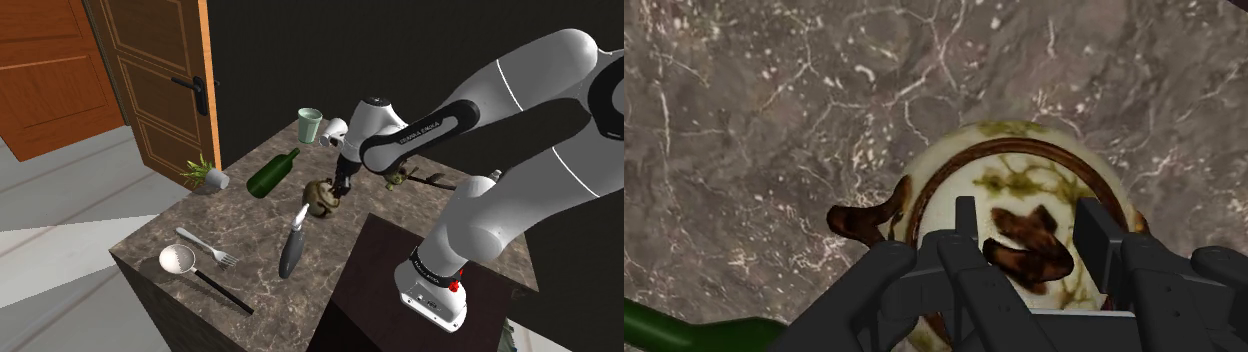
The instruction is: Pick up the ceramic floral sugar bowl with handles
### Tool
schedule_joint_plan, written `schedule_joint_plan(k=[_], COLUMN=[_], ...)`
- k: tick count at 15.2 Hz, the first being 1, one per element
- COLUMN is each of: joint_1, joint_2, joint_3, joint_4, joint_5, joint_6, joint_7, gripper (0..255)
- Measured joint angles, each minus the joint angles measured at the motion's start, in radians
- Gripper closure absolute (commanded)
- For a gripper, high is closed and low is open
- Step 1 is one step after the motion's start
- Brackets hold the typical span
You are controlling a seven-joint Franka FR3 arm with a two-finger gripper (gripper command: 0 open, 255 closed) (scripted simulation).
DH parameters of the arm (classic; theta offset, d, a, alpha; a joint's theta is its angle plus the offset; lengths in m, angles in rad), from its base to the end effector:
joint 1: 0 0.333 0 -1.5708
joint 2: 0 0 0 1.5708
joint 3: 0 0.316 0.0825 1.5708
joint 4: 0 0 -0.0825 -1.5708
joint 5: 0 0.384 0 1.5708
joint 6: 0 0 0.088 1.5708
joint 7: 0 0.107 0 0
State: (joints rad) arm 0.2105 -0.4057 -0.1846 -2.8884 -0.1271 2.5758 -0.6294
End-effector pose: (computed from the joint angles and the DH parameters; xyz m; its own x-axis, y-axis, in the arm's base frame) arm 0.3482 0.0185 0.3024 0.7140 0.6966 0.0700 0.6943 -0.7174 0.0571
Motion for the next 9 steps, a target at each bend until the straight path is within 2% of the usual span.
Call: schedule_joint_plan(k=[9], joint_1=[-0.004], joint_2=[-0.128], joint_3=[0.013], joint_4=[0.049], joint_5=[0.003], joint_6=[-0.177], joint_7=[0.002], gripper=[255])
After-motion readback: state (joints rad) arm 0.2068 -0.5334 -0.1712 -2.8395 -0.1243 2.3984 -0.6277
